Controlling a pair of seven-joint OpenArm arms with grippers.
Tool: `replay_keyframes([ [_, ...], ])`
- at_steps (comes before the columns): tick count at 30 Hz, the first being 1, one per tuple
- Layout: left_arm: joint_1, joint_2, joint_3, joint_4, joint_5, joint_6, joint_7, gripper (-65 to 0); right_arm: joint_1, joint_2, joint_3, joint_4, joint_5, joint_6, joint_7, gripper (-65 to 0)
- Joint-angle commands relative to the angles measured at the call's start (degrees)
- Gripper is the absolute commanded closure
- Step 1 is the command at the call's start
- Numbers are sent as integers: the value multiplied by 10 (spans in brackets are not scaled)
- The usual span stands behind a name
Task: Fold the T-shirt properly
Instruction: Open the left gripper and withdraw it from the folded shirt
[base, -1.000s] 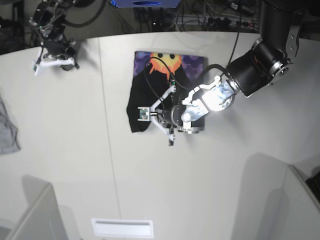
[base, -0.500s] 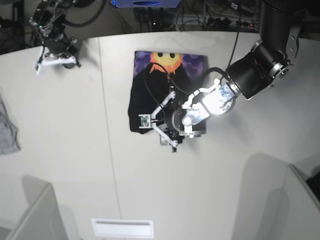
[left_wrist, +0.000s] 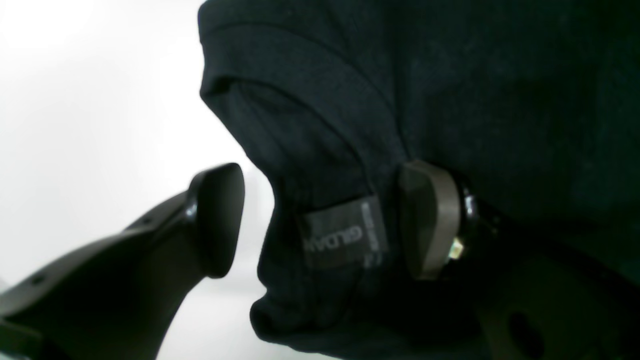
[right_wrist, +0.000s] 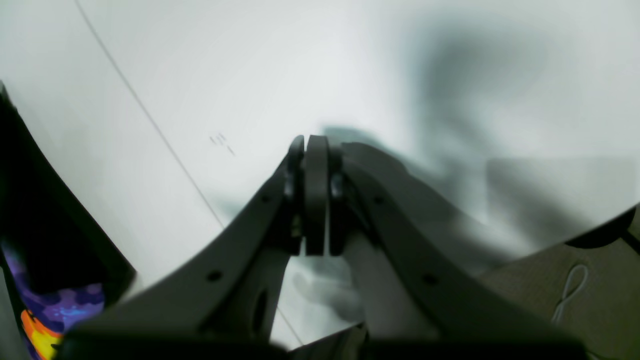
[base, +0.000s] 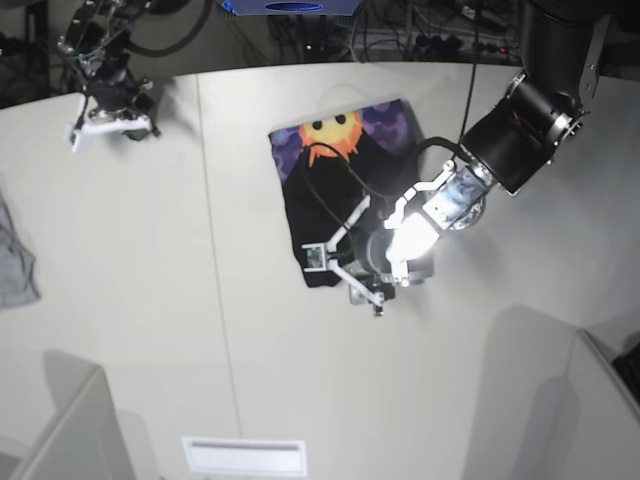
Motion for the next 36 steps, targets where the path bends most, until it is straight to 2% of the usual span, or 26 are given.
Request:
replay_keyframes([
  [1, -15, 13, -2, 2, -4, 0, -11, -467, 2, 3, 1, 12, 6, 6, 9, 0],
  [8, -15, 57, -1, -43, -4, 0, -11, -464, 0, 3, 1, 12, 6, 6, 9, 0],
  [21, -51, 57, -3, -14, -4, 0, -6, -464, 4, 4, 1, 12, 6, 6, 9, 0],
  [25, -56, 60, -6, -9, -5, -22, 25, -466, 9, 4, 1, 12, 6, 6, 8, 0],
  [30, -57, 58, -8, 31, -4, -22, 45, -466, 9, 5, 1, 12, 6, 6, 8, 0],
  [33, -57, 57, -12, 74, -6, -22, 75, -466, 9, 19, 1, 12, 6, 6, 8, 0],
  [36, -39, 56, -61, 133, -10, -22, 108, -466, 8, 21, 1, 19, 6, 6, 9, 0],
])
